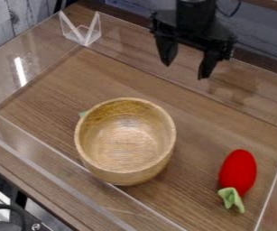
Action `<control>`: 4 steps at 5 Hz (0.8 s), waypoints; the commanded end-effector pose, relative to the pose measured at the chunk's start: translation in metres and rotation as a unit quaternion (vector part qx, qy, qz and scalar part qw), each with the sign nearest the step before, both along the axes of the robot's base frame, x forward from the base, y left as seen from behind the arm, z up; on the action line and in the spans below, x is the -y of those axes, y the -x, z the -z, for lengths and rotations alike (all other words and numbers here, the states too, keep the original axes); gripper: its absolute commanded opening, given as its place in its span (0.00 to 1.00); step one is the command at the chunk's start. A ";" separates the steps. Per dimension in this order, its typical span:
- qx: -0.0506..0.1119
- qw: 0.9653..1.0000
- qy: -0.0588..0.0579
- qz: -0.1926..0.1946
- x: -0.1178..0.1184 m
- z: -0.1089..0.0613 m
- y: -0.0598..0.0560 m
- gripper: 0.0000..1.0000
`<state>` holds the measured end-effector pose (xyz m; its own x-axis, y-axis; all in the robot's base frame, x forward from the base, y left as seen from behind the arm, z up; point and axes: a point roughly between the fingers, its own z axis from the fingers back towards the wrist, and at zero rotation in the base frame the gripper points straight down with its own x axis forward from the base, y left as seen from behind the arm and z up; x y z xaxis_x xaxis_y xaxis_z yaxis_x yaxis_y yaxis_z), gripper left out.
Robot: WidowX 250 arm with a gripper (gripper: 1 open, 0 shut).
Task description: Move the red object to the right side of the table
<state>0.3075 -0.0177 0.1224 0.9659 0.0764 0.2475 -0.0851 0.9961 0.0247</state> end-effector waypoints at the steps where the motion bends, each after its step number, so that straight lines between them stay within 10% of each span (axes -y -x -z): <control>1: 0.022 0.999 -0.004 -0.022 -0.011 -0.001 -0.005 1.00; 4: 0.030 0.999 0.001 0.022 -0.025 0.007 -0.030 1.00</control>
